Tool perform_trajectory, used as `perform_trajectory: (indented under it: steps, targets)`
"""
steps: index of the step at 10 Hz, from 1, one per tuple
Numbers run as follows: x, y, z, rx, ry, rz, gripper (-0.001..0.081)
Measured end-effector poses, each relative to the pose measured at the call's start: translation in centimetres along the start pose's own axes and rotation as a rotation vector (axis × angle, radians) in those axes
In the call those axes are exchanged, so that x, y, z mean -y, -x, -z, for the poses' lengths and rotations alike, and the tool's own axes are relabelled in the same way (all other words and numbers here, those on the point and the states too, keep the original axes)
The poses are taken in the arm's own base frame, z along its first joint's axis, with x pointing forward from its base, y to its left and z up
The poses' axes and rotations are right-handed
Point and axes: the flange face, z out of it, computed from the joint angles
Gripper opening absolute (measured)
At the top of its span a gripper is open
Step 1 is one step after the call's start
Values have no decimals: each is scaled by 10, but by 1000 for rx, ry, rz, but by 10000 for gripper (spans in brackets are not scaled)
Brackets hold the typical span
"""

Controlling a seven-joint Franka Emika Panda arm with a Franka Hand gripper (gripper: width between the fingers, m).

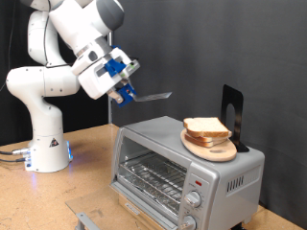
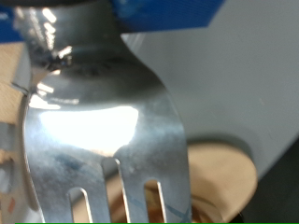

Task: Make a piece of toast with the oven

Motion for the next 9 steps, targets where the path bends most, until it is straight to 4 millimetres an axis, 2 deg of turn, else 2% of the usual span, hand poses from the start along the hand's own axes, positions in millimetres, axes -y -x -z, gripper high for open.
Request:
perform_trajectory:
  steps: [5,9]
  targets:
    - [-40,2,6,42,47,19,325]
    - [-39,5,-2,75,93,11,325]
